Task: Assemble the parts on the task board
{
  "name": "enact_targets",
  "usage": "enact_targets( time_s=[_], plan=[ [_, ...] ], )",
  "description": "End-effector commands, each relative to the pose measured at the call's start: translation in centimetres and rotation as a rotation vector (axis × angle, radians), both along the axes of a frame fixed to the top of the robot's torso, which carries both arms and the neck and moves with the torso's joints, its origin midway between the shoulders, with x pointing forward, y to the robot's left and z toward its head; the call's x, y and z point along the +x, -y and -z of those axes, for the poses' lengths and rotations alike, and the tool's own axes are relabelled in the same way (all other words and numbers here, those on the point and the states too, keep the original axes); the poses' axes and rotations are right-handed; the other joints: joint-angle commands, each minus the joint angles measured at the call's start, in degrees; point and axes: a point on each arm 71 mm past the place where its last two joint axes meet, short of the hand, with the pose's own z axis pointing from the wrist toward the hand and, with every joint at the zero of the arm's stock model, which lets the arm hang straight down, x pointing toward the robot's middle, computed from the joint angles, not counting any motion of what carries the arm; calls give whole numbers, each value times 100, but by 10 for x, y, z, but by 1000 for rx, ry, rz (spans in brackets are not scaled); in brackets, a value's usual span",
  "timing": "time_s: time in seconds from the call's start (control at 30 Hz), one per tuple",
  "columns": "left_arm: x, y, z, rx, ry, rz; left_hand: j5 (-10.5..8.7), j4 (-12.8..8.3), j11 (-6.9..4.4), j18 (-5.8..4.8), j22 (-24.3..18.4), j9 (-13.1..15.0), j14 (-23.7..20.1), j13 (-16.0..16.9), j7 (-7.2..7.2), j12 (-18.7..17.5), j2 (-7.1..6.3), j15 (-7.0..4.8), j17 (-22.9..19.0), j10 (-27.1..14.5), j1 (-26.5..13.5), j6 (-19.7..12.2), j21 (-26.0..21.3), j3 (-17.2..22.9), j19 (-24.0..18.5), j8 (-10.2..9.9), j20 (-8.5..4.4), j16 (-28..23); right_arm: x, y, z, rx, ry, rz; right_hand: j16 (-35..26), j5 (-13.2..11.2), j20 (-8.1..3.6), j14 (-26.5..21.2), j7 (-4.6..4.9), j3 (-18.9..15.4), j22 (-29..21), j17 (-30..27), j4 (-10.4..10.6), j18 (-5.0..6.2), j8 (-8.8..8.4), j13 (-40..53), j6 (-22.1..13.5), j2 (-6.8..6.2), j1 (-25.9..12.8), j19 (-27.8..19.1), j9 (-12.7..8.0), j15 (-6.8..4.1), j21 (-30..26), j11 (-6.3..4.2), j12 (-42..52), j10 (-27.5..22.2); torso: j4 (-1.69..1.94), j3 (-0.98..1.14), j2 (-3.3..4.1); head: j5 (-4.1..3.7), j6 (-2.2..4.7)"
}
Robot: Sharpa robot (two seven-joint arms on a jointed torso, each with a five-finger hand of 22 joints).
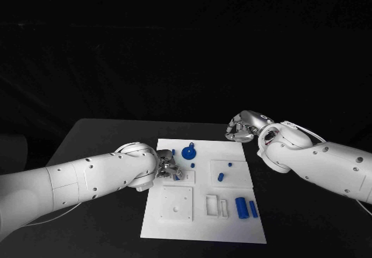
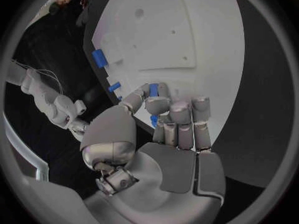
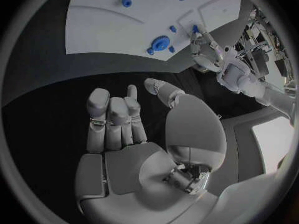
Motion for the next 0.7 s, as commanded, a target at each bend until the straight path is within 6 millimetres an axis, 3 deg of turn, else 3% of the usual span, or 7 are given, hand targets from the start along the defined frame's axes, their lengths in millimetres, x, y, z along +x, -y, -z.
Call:
enact_targets(
  time_s=[0.03,0.47,0.57,0.7],
  plan=[
    [1,1,-2,20,-31,7,-54,-4,-113,55,-14,28,-49,-14,-365,-41,172,-164,-13,-134,235,757,42,9,-48,-7,-862,-25,0,-1,1,-8,-7,-11,-40,35,-44,3,75,-25,37,5,10,334,-22,-7,28,33,-23,1,-6,-15,-32,2,-30,-33,4,-1,2,-3,5],
    [7,6,-6,54,-36,18,-105,11,-108,53,-27,48,-48,-28,-362,-49,176,-164,-22,-129,234,748,48,0,-51,-13,-861,-30,0,-2,1,-8,-8,-12,-40,37,-44,3,75,-26,37,6,8,333,-22,-7,28,34,-21,1,-6,-15,-33,2,-30,-33,3,-2,0,-10,11],
    [7,7,-6,67,-48,25,-188,20,-106,53,-39,70,-46,-40,-359,-54,172,-164,-30,-123,238,742,57,-9,-56,-19,-861,-31,0,-2,1,-8,-9,-12,-40,38,-44,3,75,-27,38,6,7,333,-23,-7,28,34,-21,1,-6,-15,-33,3,-29,-33,6,-1,1,-10,12],
    [9,8,-6,82,-54,31,-571,27,-98,57,-75,115,-49,-66,-352,-60,150,-160,-48,-116,261,725,79,-32,-75,-54,-864,-31,0,-2,1,-8,-9,-13,-40,39,-44,3,75,-27,38,6,7,333,-23,-7,28,34,-21,1,-6,-15,-33,3,-29,-33,4,1,0,-10,9]
  ],
)
